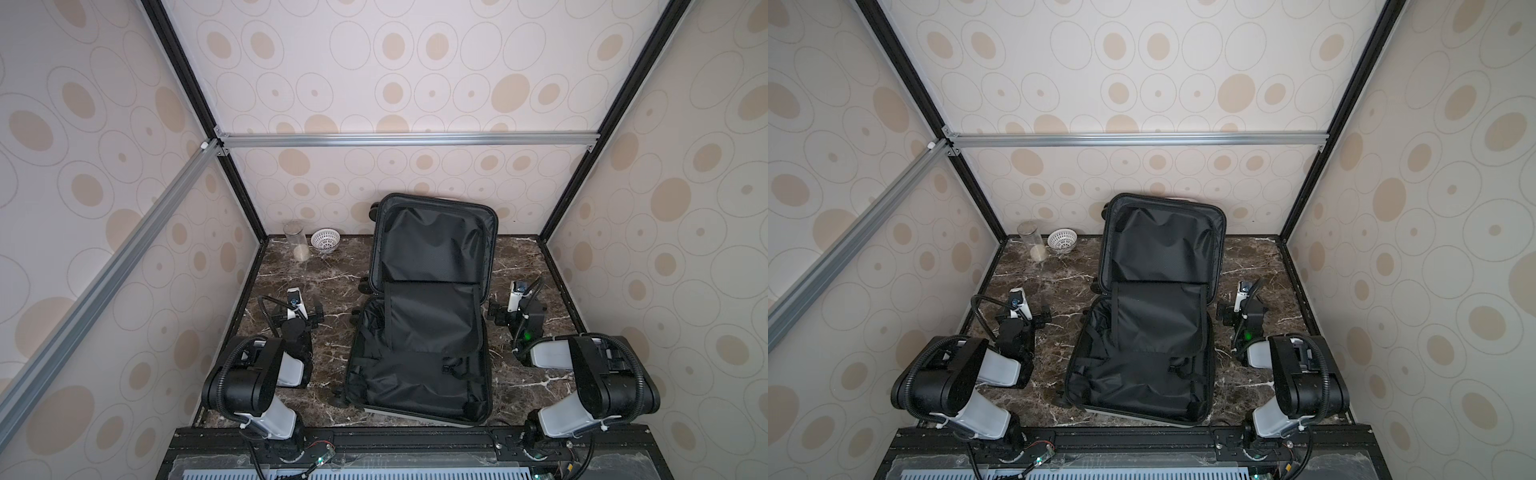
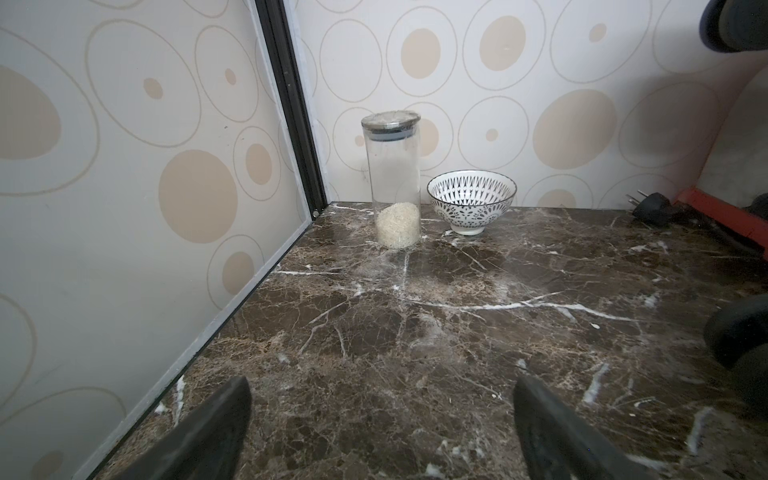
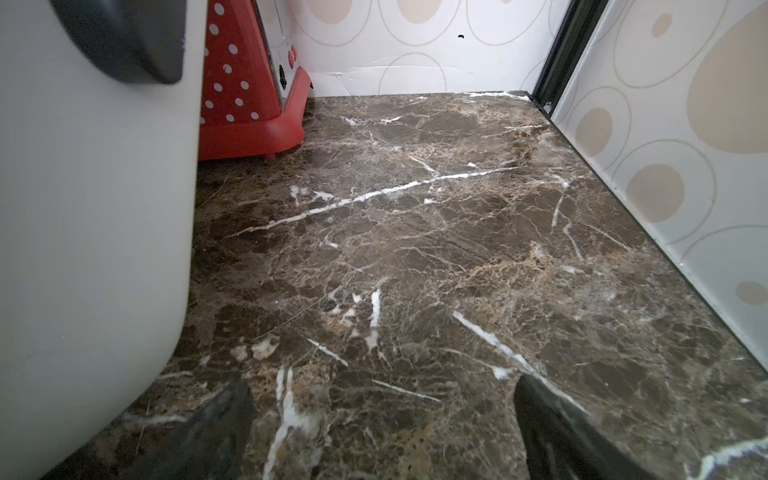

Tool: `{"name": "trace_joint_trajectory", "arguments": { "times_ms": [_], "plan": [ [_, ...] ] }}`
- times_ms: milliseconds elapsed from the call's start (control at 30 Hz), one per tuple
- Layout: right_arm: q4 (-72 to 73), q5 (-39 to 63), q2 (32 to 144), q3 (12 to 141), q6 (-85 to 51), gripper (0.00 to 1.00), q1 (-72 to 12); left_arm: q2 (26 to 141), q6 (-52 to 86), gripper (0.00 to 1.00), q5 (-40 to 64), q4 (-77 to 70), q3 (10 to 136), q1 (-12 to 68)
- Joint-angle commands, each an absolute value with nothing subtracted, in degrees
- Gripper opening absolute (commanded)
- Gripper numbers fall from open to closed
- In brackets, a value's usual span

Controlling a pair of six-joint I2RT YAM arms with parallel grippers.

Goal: Open the suitcase zippers
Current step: Reset both arms

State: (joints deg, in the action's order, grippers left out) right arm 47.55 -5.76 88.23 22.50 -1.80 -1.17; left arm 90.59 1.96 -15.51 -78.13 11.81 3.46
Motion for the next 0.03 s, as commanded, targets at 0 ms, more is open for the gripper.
{"name": "trace_joint_trajectory", "arguments": {
  "times_ms": [0],
  "plan": [
    [47.5,-5.5,87.7,22.9,-1.2,1.0,-1.3,90.3,2.3,0.99,-15.4,-78.8,12.1,3.2]
  ]
}}
